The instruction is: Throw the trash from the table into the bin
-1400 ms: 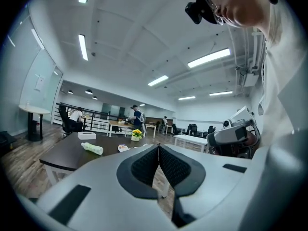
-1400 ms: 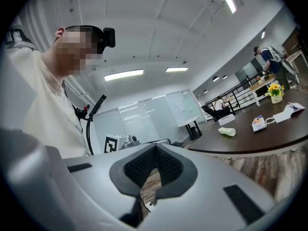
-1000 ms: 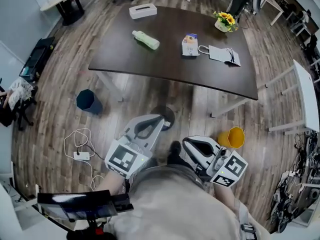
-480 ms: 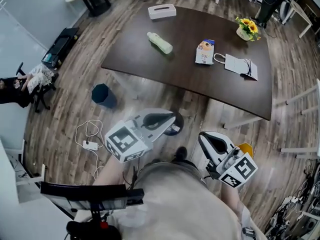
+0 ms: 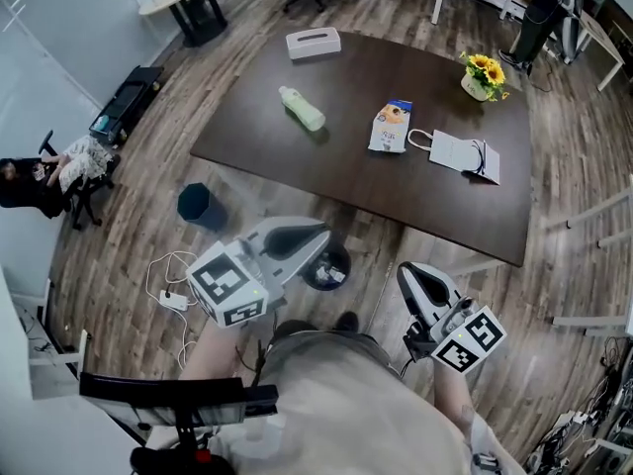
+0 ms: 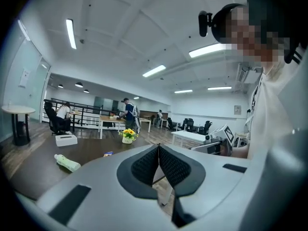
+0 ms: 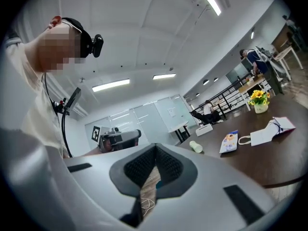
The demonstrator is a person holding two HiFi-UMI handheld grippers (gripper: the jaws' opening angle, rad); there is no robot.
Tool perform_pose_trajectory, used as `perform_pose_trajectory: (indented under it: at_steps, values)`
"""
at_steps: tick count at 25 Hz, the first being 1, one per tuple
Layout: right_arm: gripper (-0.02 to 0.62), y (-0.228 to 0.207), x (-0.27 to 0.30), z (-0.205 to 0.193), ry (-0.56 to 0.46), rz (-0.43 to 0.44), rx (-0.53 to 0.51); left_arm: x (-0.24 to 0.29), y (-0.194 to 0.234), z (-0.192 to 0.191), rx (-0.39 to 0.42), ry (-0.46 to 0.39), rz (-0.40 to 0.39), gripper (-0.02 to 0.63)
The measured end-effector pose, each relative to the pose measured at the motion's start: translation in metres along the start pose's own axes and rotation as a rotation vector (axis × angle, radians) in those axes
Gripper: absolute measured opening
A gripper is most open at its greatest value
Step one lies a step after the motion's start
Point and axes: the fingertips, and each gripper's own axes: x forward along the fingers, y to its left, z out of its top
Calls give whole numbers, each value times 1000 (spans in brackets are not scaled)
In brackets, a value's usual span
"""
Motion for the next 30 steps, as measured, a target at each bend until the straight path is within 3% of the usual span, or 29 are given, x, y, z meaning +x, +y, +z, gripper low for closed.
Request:
perform_pose_trajectory:
  at_steps: [8,18,30]
  values:
    - [13,-22,-3,7,-19,25,60,16,15,13,77,19,83,14]
    - [14,-31,30,15,3,-4,39,10,57,15,142,37,109,14]
    - [14,2,177,22,57,-56,-39,-58,193,19,111,-22,83,14]
